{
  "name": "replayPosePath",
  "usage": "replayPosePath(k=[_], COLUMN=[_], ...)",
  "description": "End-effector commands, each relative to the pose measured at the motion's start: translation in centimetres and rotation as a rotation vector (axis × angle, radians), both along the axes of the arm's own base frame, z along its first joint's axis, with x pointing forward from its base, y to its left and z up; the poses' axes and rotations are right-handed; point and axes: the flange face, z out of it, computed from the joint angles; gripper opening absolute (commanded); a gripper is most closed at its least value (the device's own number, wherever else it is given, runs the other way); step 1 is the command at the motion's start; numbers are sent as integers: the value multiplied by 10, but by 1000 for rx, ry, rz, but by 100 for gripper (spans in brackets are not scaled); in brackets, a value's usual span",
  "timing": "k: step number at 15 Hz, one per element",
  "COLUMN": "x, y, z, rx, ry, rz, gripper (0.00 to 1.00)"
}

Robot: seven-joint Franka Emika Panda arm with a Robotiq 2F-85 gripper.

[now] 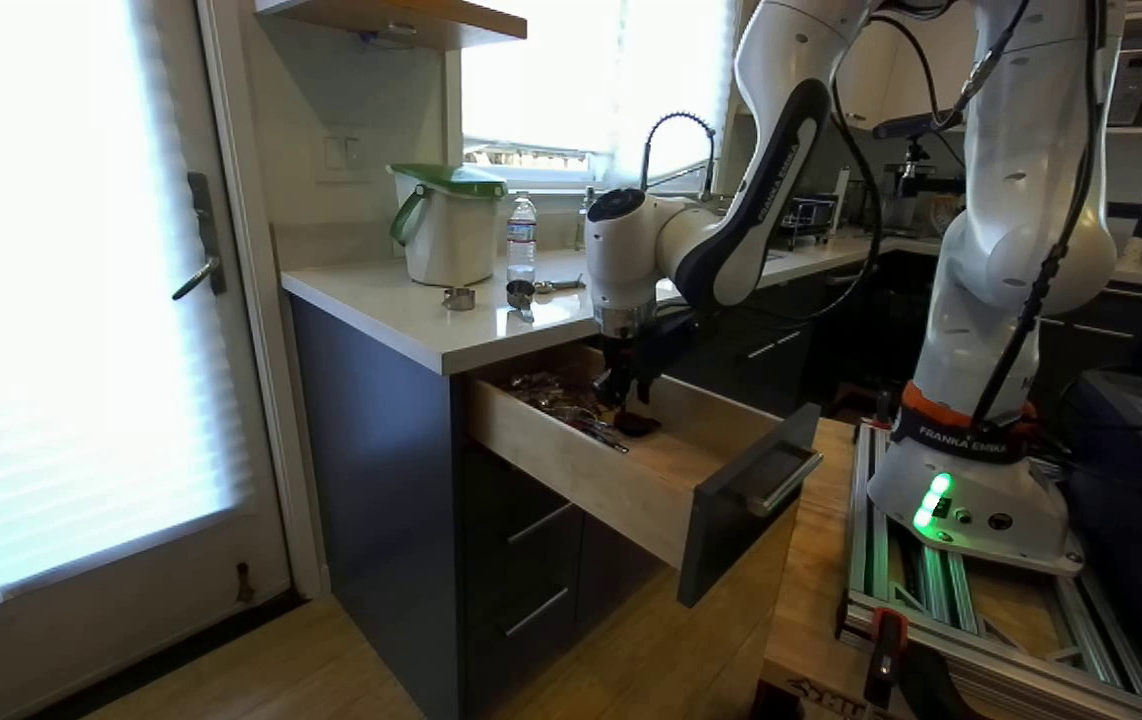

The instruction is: Pull the open drawer until it is fully open, pick up the black object from the open and put it on the kitchen counter

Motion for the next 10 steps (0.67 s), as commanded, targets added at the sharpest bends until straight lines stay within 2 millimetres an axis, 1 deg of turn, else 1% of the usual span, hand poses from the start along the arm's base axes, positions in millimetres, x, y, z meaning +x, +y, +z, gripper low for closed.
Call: replayPosePath(k=[1,2,3,10], x=[9,10,11,16], y=[1,1,0,-9], z=[-18,-21,-24,-40], rx=[-47,-53,-55,-66], ry=[7,9,11,24], rz=[-6,-6,-7,-13], gripper=[43,44,42,44])
